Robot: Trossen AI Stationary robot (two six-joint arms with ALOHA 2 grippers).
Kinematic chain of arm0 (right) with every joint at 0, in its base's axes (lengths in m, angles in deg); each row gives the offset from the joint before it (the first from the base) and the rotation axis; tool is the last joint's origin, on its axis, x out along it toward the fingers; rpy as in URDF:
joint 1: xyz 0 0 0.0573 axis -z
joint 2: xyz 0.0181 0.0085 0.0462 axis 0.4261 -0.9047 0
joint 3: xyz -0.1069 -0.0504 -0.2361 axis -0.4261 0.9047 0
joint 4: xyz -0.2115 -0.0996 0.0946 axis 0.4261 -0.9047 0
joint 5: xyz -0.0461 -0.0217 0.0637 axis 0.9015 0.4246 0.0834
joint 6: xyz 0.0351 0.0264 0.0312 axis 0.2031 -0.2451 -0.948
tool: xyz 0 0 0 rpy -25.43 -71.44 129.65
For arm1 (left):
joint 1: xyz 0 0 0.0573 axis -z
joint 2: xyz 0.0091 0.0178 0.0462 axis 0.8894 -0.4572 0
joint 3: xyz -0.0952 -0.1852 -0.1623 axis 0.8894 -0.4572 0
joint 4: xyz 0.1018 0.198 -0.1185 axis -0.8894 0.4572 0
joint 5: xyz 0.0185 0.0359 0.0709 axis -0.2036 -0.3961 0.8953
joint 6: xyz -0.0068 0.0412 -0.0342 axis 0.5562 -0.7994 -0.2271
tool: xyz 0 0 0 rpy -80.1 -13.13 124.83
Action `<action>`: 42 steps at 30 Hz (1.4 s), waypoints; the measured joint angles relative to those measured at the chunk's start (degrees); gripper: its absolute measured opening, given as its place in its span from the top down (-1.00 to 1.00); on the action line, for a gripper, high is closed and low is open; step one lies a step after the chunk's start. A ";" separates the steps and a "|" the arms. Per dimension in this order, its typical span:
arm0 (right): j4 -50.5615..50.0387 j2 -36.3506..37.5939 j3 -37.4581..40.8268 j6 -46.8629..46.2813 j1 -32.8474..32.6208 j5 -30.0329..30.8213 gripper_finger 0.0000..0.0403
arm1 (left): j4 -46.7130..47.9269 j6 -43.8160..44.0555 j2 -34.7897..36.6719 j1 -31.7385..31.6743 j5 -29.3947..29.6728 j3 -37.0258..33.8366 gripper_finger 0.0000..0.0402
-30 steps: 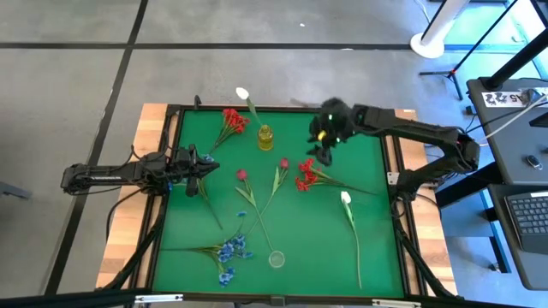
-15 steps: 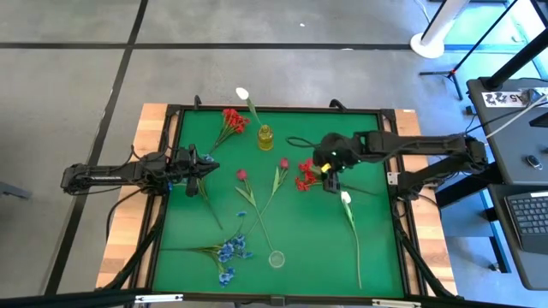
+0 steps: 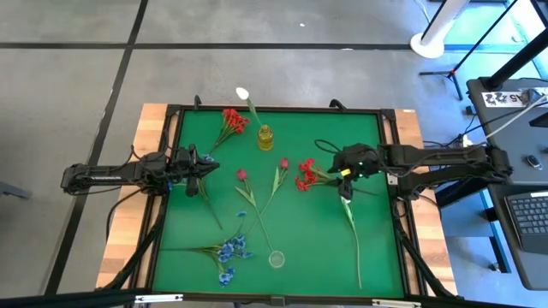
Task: Sort flowers into vase by color
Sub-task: Put the left orange flower into the transparent vase
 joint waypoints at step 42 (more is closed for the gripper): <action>7.78 2.06 1.79 2.08 0.04 1.51 -0.11 | 15.84 7.65 -48.27 -20.02 9.03 30.22 0.29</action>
